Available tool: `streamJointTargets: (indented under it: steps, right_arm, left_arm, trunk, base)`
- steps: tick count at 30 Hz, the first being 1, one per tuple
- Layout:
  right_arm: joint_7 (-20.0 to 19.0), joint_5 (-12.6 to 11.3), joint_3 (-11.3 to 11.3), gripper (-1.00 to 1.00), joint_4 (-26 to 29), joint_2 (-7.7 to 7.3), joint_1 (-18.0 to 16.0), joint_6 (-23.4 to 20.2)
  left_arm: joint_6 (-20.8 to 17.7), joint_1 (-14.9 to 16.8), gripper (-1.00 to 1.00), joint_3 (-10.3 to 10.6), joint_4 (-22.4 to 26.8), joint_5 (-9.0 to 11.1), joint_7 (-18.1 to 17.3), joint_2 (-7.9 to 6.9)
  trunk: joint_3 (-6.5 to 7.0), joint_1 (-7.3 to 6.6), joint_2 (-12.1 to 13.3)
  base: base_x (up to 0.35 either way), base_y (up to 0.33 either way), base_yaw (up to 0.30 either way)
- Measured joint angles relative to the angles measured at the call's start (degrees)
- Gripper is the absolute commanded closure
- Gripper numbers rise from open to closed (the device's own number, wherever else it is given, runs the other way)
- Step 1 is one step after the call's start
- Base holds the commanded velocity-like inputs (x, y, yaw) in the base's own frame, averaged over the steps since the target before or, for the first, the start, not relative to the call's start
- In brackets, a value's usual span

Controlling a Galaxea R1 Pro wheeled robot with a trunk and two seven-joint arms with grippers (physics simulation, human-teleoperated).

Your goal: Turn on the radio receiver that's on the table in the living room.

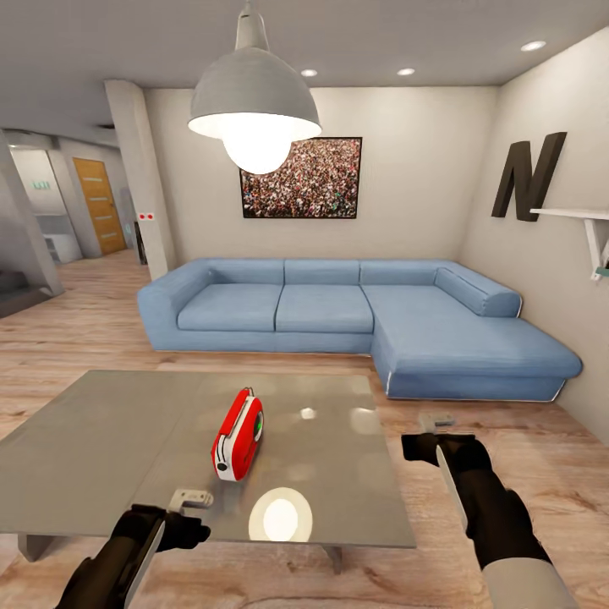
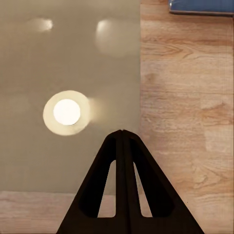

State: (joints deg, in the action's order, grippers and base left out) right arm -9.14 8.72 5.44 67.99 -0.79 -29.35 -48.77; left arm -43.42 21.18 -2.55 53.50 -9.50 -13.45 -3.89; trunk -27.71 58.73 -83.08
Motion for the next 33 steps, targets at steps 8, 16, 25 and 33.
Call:
streamJointTargets:
  steps: [8,16,25,33]
  right_arm:
    - [0.00,0.06,0.18,1.00,-14.81,-0.26,0.00,12.28]
    - [0.00,0.06,0.21,1.00,-25.50,-0.34,0.00,21.53]
    - [-0.09,-0.08,0.10,1.00,-41.23,-2.03,0.00,36.17]
    - [-0.09,-0.09,0.05,1.00,-52.22,-2.37,0.01,46.71]
  left_arm:
    - [7.78,0.00,-1.00,-0.27,-5.62,0.08,0.03,-0.02]
    - [10.50,0.00,-1.00,-0.32,-8.55,0.09,0.08,-0.10]
    - [18.63,0.00,-1.00,-0.56,-15.98,0.08,0.06,-0.31]
    - [24.96,-0.01,-1.00,-0.61,-21.31,0.16,0.08,-0.49]
  trunk:
    - [0.00,0.00,0.00]
    - [0.00,0.00,0.00]
    - [0.00,0.00,0.00]
    - [0.00,0.00,0.00]
  base:
    - [0.000,0.000,0.000]
    - [0.000,0.000,0.000]
    - [0.000,0.000,0.000]
    - [0.000,0.000,0.000]
